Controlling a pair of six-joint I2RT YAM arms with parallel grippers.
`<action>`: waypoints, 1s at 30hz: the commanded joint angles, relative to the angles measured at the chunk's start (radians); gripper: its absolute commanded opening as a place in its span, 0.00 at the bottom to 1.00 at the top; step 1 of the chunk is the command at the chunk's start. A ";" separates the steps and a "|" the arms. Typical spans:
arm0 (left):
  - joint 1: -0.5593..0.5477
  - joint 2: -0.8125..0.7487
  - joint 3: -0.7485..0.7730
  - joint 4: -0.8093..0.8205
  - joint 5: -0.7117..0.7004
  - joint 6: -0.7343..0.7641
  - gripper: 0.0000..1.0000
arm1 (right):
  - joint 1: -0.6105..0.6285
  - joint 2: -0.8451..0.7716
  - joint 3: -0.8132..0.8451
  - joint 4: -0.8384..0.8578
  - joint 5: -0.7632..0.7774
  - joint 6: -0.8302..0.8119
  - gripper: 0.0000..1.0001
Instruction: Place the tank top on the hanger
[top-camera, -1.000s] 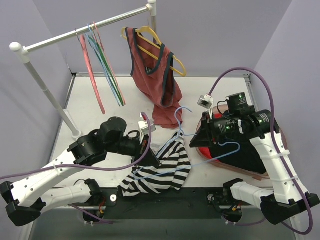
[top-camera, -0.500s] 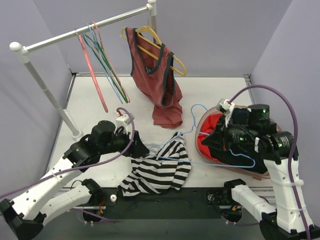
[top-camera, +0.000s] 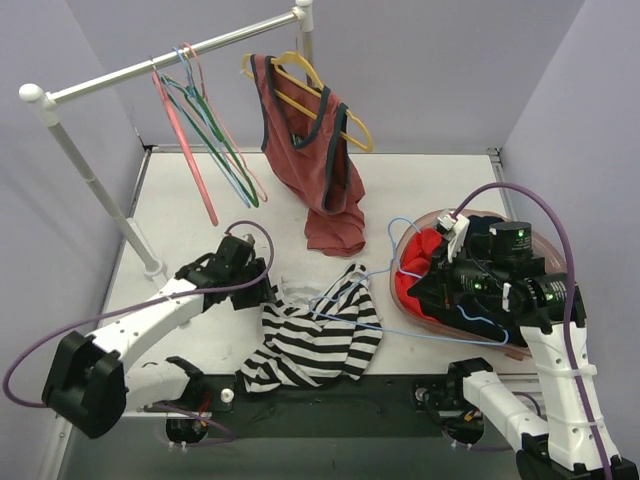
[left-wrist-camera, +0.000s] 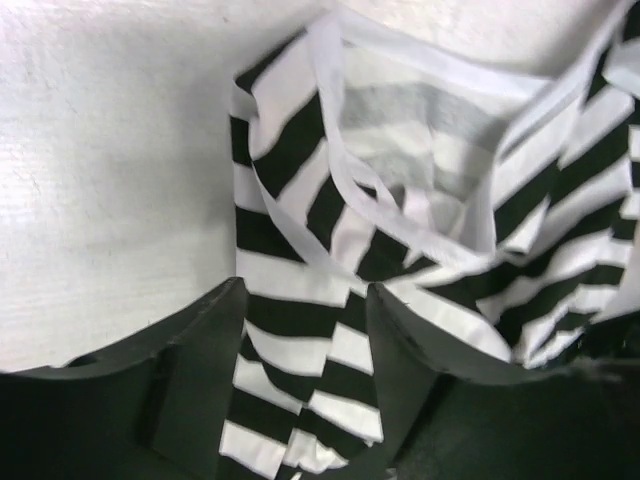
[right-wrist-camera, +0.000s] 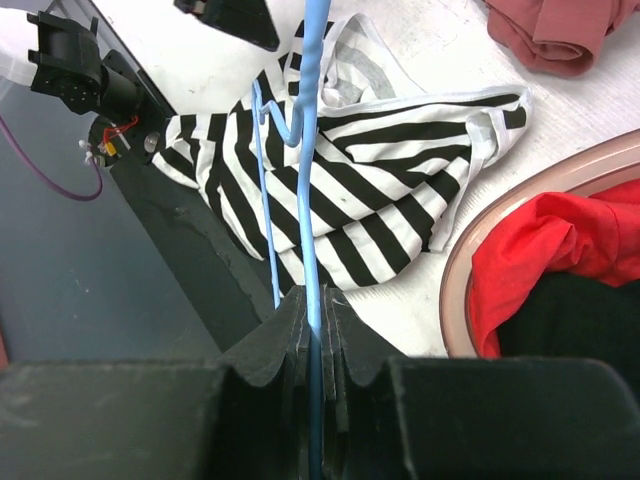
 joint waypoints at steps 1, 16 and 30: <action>0.022 0.124 0.078 0.107 -0.046 -0.023 0.56 | -0.004 -0.002 -0.022 0.037 -0.007 0.000 0.00; 0.063 0.246 0.028 0.244 0.140 0.040 0.07 | 0.039 0.021 -0.034 0.065 0.011 -0.033 0.00; 0.086 -0.244 -0.049 0.126 0.382 -0.055 0.00 | 0.152 0.157 0.055 0.158 0.148 -0.188 0.00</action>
